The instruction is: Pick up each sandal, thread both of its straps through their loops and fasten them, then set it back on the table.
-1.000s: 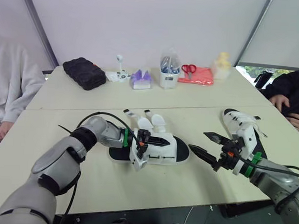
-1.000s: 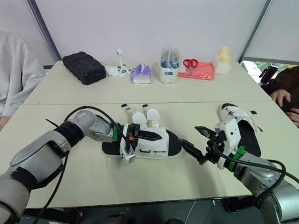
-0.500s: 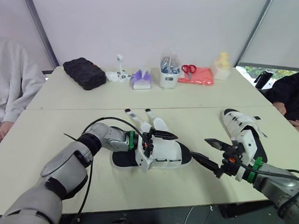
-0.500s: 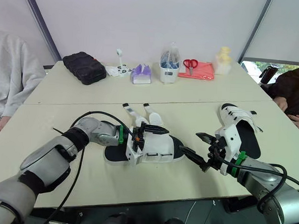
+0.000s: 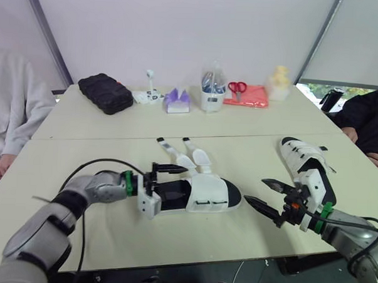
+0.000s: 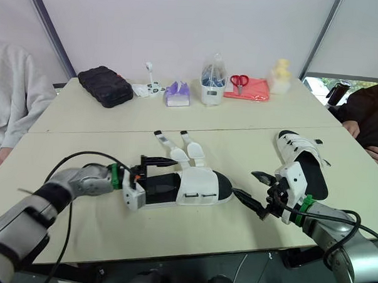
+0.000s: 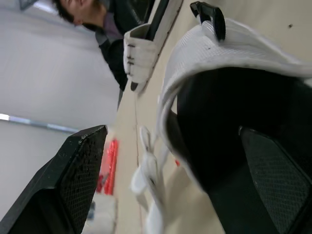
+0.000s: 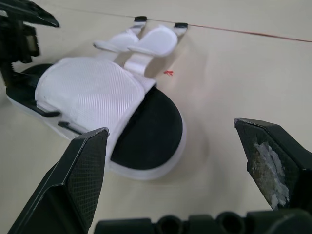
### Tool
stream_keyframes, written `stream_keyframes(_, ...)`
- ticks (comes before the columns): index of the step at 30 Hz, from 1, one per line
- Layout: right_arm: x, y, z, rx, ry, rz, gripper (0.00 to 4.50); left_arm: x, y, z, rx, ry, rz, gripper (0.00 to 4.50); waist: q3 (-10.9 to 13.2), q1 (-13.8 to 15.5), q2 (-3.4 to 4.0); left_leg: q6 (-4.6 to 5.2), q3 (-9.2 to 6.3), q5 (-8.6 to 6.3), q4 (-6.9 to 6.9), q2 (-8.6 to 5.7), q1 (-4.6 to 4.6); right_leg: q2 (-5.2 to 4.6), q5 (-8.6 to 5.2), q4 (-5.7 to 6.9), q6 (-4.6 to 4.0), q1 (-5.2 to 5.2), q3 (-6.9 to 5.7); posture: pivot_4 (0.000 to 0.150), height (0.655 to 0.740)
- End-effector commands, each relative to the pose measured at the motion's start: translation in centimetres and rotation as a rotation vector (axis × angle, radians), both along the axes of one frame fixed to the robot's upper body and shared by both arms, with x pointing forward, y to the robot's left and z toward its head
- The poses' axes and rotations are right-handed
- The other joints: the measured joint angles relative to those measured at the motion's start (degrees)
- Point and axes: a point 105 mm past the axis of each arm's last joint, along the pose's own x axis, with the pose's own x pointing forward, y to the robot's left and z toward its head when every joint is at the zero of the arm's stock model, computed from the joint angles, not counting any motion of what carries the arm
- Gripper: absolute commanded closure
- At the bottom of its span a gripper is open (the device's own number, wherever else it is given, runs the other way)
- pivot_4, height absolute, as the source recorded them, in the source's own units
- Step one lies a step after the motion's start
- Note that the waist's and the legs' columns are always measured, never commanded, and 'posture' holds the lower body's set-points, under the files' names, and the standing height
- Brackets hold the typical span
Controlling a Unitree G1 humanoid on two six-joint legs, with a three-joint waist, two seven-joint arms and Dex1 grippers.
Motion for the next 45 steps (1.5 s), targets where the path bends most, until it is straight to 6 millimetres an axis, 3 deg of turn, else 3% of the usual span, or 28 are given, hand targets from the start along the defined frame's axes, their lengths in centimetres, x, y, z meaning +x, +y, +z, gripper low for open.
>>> stream_keyframes(1, 0.4, -0.3, 1.1, -0.015, -0.074, 0.004, 0.0, 1.5, 1.4, 3.8, -0.197, 0.076, 0.129, 0.02, 0.0, -0.4, 0.0, 0.0, -0.01, 0.0, 0.0, 0.01, 0.0, -0.01, 0.02, 0.0, -0.03, -0.01, 0.0, 0.15, 0.74)
stream_keyframes(5, 1.7, -0.1, 0.7, 0.003, -0.11, -0.024, 0.0, 4.7, 5.4, 6.0, -0.575, 0.344, 0.4, 0.02, 0.0, -0.8, 0.01, -0.06, -0.07, 0.03, 0.07, 0.0, 0.04, -0.14, 0.02, -0.05, -0.18, 0.13, -0.01, 0.15, 0.74)
stream_keyframes(10, 2.2, 0.0, 0.8, 0.007, -0.124, -0.025, 0.0, 7.5, 5.6, 7.3, -0.893, 0.603, 0.473, 0.02, 0.0, -0.6, 0.06, -0.06, -0.09, 0.03, 0.08, -0.03, 0.05, 0.05, 0.06, -0.03, -0.09, 0.17, -0.07, 0.15, 0.74)
stream_keyframes(14, 3.3, -0.9, 2.4, 0.044, -0.182, -0.085, 0.0, 9.8, 5.4, 9.5, -1.238, 0.792, 0.506, 0.02, 0.0, -0.7, -0.01, -0.05, -0.09, 0.04, 0.16, -0.08, 0.03, 0.14, 0.12, -0.02, 0.02, 0.22, -0.13, 0.15, 0.74)
stream_keyframes(17, 3.8, -1.2, 2.9, 0.054, -0.204, -0.116, 0.0, 10.2, 4.4, 10.0, -1.351, 0.885, 0.5, 0.02, 0.0, -0.8, -0.01, -0.04, -0.1, 0.04, 0.16, -0.09, 0.05, 0.17, 0.13, -0.03, 0.04, 0.24, -0.13, 0.15, 0.74)
stream_keyframes(20, 4.7, -1.4, 3.6, 0.069, -0.225, -0.132, 0.0, 10.3, 2.1, 10.8, -1.285, 0.888, 0.468, 0.02, 0.0, -0.8, -0.02, -0.04, -0.1, 0.04, 0.1, -0.08, 0.08, 0.22, 0.11, -0.03, 0.07, 0.25, -0.12, 0.15, 0.74)
stream_keyframes(23, 5.4, -1.4, 3.9, 0.073, -0.233, -0.128, 0.0, 10.6, 1.3, 11.5, -1.268, 0.891, 0.443, 0.02, 0.0, -0.8, -0.02, -0.05, -0.1, 0.05, 0.1, -0.08, 0.09, 0.27, 0.11, -0.03, 0.06, 0.25, -0.1, 0.15, 0.74)
stream_keyframes(24, 5.7, -1.5, 4.2, 0.081, -0.24, -0.129, 0.26, 10.9, 0.9, 11.7, -1.236, 0.873, 0.446, 0.0, 0.0, -0.8, -0.01, -0.05, -0.1, 0.05, 0.1, -0.08, 0.09, 0.29, 0.11, -0.03, 0.05, 0.25, -0.1, 0.15, 0.74)
stream_keyframes(27, 6.2, -2.0, 4.3, 0.112, -0.252, -0.128, 1.31, 11.1, -0.2, 11.9, -1.132, 0.837, 0.445, 0.0, 0.0, -0.7, -0.01, -0.05, -0.1, 0.05, 0.11, -0.08, 0.09, 0.32, 0.1, -0.04, 0.05, 0.26, -0.09, 0.15, 0.74)
stream_keyframes(31, 6.4, -2.2, 2.7, 0.078, -0.205, -0.083, 3.65, 10.8, 0.5, 10.7, -1.11, 0.884, 0.498, 0.0, 0.0, -0.8, -0.01, -0.04, -0.11, 0.04, 0.08, -0.09, 0.08, 0.31, 0.1, -0.13, 0.05, 0.3, -0.07, 0.15, 0.74)
stream_keyframes(33, 6.1, -2.1, 1.5, 0.034, -0.165, -0.045, 4.48, 10.2, 1.0, 9.6, -1.072, 0.893, 0.529, 0.0, 0.0, -1.0, 0.0, -0.04, -0.1, 0.05, 0.05, -0.08, 0.08, 0.31, 0.1, -0.13, 0.05, 0.28, -0.05, 0.15, 0.74)
stream_keyframes(39, 4.8, -1.3, -0.6, -0.044, -0.055, 0.098, 4.48, 7.0, 0.7, 6.4, -0.862, 1.024, 0.521, 0.0, 0.0, -0.9, 0.01, -0.05, -0.11, 0.05, 0.03, 0.02, 0.1, 0.37, 0.09, -0.04, 0.03, 0.21, -0.02, 0.15, 0.74)
stream_keyframes(42, 4.7, -0.3, -1.1, -0.089, -0.041, 0.178, 4.48, 4.4, 0.6, 5.1, -0.783, 1.15, 0.477, 0.0, 0.0, -0.9, 0.03, -0.06, -0.11, 0.04, 0.04, 0.02, 0.12, 0.34, 0.1, -0.07, 0.0, 0.24, 0.0, 0.15, 0.74)
stream_keyframes(45, 4.9, 1.2, -2.4, -0.15, -0.016, 0.293, 4.48, 3.6, 1.2, 3.7, -0.747, 1.206, 0.534, 0.0, 0.0, -1.0, 0.03, -0.06, -0.1, 0.04, 0.04, 0.0, 0.14, 0.27, 0.07, -0.07, -0.04, 0.24, 0.02, 0.15, 0.74)
